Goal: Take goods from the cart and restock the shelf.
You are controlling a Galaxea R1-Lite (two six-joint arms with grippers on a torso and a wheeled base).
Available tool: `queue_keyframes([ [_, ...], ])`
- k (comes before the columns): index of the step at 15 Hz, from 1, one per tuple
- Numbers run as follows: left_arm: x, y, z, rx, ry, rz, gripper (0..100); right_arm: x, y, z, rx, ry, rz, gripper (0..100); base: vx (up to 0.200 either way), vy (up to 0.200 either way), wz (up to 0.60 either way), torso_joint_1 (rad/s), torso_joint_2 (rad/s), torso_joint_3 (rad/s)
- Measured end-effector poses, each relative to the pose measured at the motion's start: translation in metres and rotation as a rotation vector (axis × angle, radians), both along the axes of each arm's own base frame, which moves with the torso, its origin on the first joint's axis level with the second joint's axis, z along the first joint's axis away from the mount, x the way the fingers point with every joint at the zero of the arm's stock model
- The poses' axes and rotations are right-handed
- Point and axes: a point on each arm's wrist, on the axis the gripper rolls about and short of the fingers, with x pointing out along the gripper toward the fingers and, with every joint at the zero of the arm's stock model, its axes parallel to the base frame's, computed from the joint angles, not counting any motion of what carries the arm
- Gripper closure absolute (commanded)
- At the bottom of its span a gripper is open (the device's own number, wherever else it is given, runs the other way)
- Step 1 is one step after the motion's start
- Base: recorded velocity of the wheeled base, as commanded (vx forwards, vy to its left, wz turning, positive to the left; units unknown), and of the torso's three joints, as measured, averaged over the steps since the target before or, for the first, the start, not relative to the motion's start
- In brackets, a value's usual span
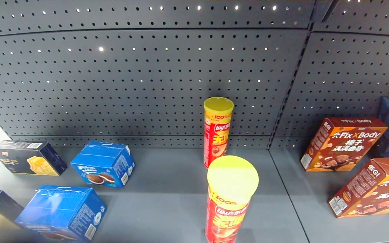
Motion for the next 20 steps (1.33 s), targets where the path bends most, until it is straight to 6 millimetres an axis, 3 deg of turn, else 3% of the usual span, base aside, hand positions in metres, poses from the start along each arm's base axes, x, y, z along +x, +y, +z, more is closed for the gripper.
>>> queue_keyframes([
  [13, 0.0, 0.0, 0.0, 0.0, 0.0, 0.001, 0, 0.0, 0.0, 0.0, 0.0, 0.0, 0.0, 0, 0.0, 0.0, 0.0, 0.0, 0.0, 0.0],
  [15, 0.0, 0.0, 0.0, -0.002, 0.0, 0.003, 0, 0.0, 0.0, 0.0, 0.0, 0.0, 0.0, 0, 0.0, -0.2, 0.0, 0.002, 0.0, 0.002],
  [20, 0.0, 0.0001, 0.0, -0.002, 0.0, 0.002, 0, 0.0, 0.0, 0.0002, 0.0, -0.002, 0.0, 0, 0.0, 0.0, 0.0, 0.0, 0.0, 0.0],
])
